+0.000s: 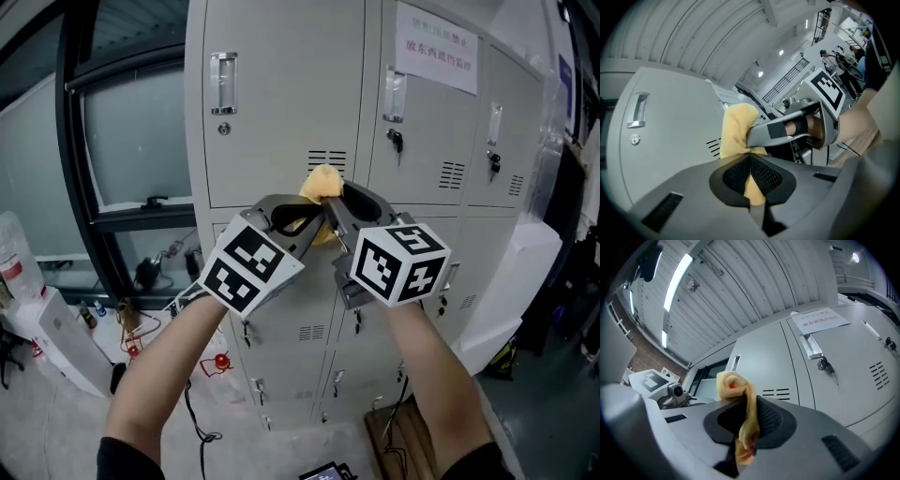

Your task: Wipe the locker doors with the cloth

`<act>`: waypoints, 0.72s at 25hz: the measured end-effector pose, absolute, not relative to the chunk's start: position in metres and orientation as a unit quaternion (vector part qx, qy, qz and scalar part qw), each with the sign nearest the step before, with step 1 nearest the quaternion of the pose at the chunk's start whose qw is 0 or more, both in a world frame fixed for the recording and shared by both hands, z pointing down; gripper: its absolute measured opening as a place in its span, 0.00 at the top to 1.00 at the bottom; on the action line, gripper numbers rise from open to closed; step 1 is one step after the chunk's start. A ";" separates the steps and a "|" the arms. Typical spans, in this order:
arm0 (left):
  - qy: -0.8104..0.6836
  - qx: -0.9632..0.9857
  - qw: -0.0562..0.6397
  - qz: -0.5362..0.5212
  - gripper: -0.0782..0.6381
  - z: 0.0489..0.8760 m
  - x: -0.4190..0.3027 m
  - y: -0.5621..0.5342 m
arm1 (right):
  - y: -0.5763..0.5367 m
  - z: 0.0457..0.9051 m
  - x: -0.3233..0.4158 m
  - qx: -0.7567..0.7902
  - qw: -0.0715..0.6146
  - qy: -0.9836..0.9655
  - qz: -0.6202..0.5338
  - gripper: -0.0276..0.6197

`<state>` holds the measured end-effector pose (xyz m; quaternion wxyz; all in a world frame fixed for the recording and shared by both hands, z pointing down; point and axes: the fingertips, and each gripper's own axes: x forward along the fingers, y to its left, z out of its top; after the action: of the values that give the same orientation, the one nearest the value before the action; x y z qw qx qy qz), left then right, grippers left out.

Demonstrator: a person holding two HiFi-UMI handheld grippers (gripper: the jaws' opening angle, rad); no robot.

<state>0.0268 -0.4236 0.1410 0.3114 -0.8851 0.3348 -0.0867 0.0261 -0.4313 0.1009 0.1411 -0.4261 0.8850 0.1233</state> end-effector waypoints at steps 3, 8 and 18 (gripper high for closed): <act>0.328 -0.891 0.306 -0.064 0.86 0.160 0.015 -0.405 | -0.417 0.123 0.024 -0.426 0.151 0.885 0.109 0.85; 0.333 -0.899 0.281 -0.035 0.86 0.205 -0.007 -0.383 | -0.407 0.168 0.051 -0.453 0.177 0.871 0.063 0.85; 0.367 -0.912 0.185 0.003 0.86 0.279 -0.025 -0.374 | -0.376 0.247 0.077 -0.478 0.083 0.867 0.111 0.85</act>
<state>-0.0255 -0.3736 0.2788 0.1850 -0.9118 0.3667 0.0032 0.0774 -0.3763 0.2475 0.0831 -0.4784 0.8672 0.1106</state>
